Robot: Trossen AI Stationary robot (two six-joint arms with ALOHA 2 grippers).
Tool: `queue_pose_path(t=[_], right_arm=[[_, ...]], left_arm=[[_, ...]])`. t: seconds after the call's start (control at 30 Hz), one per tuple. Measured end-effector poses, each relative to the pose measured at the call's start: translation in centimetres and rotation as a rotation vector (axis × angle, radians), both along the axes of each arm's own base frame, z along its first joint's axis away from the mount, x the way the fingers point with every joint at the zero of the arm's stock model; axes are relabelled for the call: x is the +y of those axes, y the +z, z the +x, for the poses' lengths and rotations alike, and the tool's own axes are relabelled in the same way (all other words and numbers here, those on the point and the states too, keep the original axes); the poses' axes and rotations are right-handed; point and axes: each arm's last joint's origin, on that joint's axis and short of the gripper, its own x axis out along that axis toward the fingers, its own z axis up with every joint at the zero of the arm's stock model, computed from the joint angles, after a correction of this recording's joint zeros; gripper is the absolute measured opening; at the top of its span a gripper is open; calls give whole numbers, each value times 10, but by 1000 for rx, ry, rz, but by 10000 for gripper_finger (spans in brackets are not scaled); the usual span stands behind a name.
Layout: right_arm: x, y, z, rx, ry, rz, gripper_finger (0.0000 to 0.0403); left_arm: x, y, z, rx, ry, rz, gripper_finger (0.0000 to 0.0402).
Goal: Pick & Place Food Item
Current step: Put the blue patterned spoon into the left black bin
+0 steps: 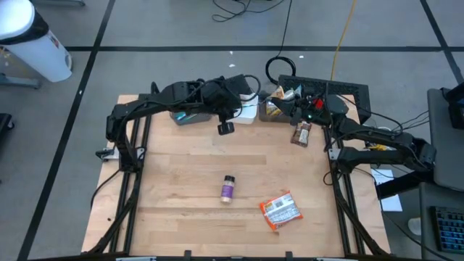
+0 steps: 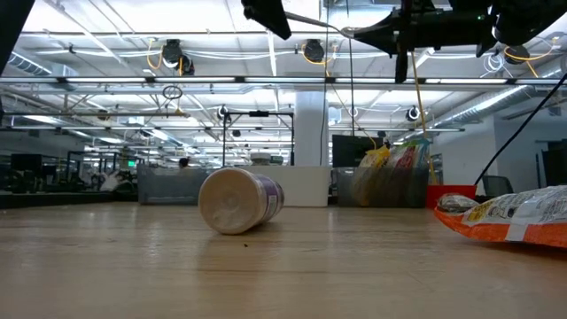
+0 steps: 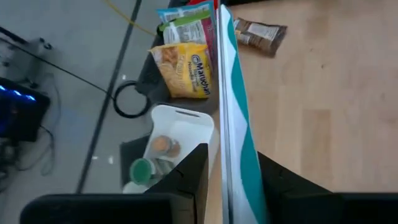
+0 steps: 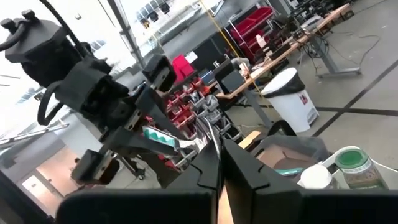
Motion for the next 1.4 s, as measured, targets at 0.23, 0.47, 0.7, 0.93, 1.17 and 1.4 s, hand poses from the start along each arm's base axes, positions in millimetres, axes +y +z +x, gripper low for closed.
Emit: queue_pose_path(t=[0.23,0.47,0.7,0.93,1.17,1.4], right_arm=[[0,-2,0,6,-3,56,0],[-1,-3,1,8,-4,70,0],[-2,-6,1,6,-23,163,0],[-6,-14,8,8,-37,266,0],[-10,-17,13,-17,-40,287,0],[-10,-15,13,-39,-48,305,0]], left_arm=[[-13,-8,9,88,-19,147,88],[-20,-14,15,125,-43,198,88],[-24,-13,15,142,-29,259,88],[-35,-10,16,209,-64,433,88],[-37,-6,21,166,-69,476,88],[-37,-5,21,170,-73,480,88]])
